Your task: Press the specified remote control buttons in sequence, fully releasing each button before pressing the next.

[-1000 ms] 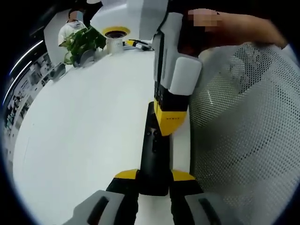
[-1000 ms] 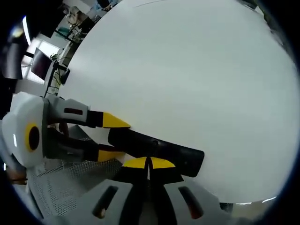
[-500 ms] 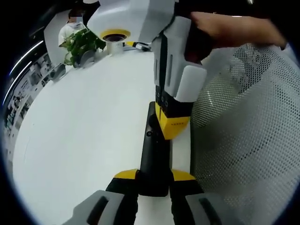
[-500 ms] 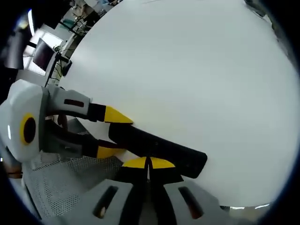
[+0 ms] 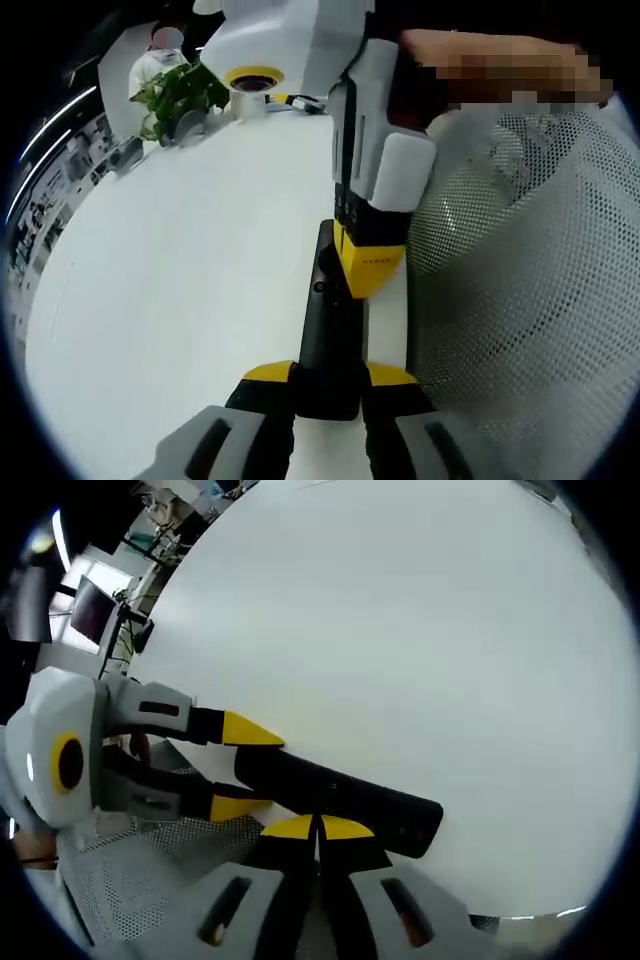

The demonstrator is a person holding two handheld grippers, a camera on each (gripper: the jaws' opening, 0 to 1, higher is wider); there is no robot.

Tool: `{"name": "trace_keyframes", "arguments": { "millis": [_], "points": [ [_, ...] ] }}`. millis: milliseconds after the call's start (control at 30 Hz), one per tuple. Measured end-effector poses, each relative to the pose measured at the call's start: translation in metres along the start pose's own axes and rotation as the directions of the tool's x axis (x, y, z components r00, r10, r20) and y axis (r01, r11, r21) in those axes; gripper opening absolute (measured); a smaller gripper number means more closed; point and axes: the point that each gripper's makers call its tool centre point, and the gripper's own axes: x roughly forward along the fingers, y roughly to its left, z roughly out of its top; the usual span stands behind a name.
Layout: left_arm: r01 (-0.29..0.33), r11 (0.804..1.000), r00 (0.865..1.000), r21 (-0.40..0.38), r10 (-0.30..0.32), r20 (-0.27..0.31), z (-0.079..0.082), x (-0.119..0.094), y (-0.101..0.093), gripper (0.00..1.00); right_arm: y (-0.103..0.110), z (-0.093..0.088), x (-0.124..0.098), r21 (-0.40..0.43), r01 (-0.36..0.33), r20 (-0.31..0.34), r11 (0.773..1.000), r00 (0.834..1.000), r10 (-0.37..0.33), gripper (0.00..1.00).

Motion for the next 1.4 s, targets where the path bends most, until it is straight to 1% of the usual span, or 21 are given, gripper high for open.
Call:
{"name": "trace_keyframes", "arguments": {
  "millis": [133, 367, 600, 700, 900, 1200, 1400],
  "points": [
    [0.0, 1.0, 1.0, 0.0, 0.0, 0.006, 0.0, 0.0, 0.0, 0.25, 0.001, 0.002, -0.001, -0.02, 0.007, 0.011, 1.0, 1.0, -0.006, 0.0],
    [0.0, 1.0, 1.0, -0.002, 0.0, 0.008, -0.001, 0.001, 0.001, 0.25, 0.006, 0.011, -0.004, -0.001, -0.037, 0.059, 0.999, 0.998, 0.037, 0.0],
    [0.0, 1.0, 1.0, -0.003, 0.0, 0.011, 0.0, 0.0, 0.001, 0.25, 0.007, 0.013, -0.003, -0.023, -0.031, 0.067, 0.999, 0.997, 0.033, 0.0],
    [0.0, 1.0, 1.0, -0.002, 0.0, 0.013, 0.0, 0.001, 0.001, 0.25, 0.009, 0.016, -0.003, -0.04, -0.029, 0.081, 0.999, 0.996, 0.033, 0.0],
    [0.0, 1.0, 1.0, -0.001, 0.0, 0.013, 0.0, 0.001, 0.001, 0.25, 0.009, 0.017, 0.0, -0.036, -0.04, 0.082, 0.999, 0.996, 0.043, 0.0],
    [0.0, 1.0, 1.0, -0.001, 0.0, 0.012, 0.0, 0.0, 0.001, 0.25, 0.007, 0.017, 0.003, -0.043, -0.034, 0.072, 0.998, 0.997, 0.037, 0.0],
    [0.003, 1.0, 1.0, 0.004, -0.003, 0.013, 0.0, 0.0, 0.0, 0.25, 0.007, 0.017, 0.003, -0.019, -0.052, 0.075, 0.998, 0.996, 0.053, 0.0]
  ]
}}
